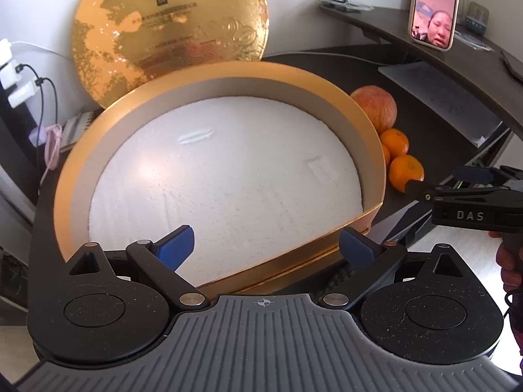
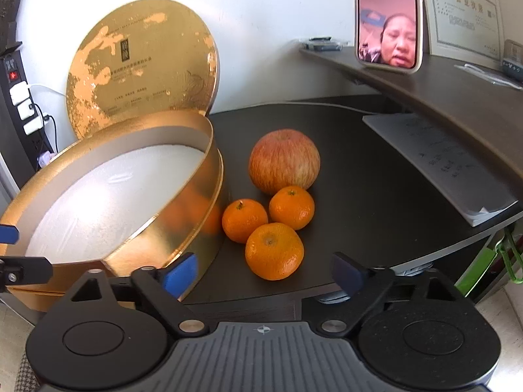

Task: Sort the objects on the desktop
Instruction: 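Reach the right gripper to the nearest mandarin and close on it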

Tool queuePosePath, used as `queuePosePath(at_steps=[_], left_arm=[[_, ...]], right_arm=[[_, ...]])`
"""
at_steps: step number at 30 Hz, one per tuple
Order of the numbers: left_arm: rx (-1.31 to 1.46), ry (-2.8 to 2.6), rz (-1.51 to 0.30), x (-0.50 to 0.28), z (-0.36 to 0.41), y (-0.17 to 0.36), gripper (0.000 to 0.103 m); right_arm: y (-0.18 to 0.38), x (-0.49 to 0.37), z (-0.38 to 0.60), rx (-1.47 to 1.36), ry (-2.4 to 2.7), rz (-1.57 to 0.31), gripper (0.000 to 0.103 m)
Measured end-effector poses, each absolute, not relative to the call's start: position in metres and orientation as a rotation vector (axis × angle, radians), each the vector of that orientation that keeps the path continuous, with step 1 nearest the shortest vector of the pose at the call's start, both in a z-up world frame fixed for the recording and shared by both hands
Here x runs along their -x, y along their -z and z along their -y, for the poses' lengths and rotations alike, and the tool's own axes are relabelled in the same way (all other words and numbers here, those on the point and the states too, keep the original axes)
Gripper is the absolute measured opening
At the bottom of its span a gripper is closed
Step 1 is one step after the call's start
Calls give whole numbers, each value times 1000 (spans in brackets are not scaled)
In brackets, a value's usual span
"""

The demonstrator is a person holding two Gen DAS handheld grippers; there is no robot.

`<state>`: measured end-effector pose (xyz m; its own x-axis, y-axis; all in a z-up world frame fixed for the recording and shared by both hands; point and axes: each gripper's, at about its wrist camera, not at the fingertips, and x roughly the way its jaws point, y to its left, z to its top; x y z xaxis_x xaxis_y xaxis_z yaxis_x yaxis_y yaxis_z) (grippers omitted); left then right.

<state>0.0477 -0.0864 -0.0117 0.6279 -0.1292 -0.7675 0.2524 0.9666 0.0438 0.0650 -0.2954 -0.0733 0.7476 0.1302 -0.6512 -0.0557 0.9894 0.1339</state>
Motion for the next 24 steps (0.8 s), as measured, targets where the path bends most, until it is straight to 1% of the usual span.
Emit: queuePosePath(at_steps=[2,8,10,13,16,19,24], left_arm=[[-150,217,-867,-51,87,12,98],[-162,205,-851,-58,91,12,99],[-145,189,-819,-58,89,11,98],[-147,187,-768,-55,86,7,95],[-125,200,-830,-61,86,10,95],[-71,223,-905,-68,83,16,95],[-115,224,-882,-63,89,13,93]], right_arm=[[78,-69,296,-115,-98,-724,74],[88,-81,292,-84,-86,-729,74],[90,-84,290,-70,-84,-734,74],[93,-88,289,-60,-78,-743,74],[96,-92,289,-53,-61,-752,67],[97,-94,290,-46,-55,-754,67],[96,-96,287,-30,-53,-759,66]])
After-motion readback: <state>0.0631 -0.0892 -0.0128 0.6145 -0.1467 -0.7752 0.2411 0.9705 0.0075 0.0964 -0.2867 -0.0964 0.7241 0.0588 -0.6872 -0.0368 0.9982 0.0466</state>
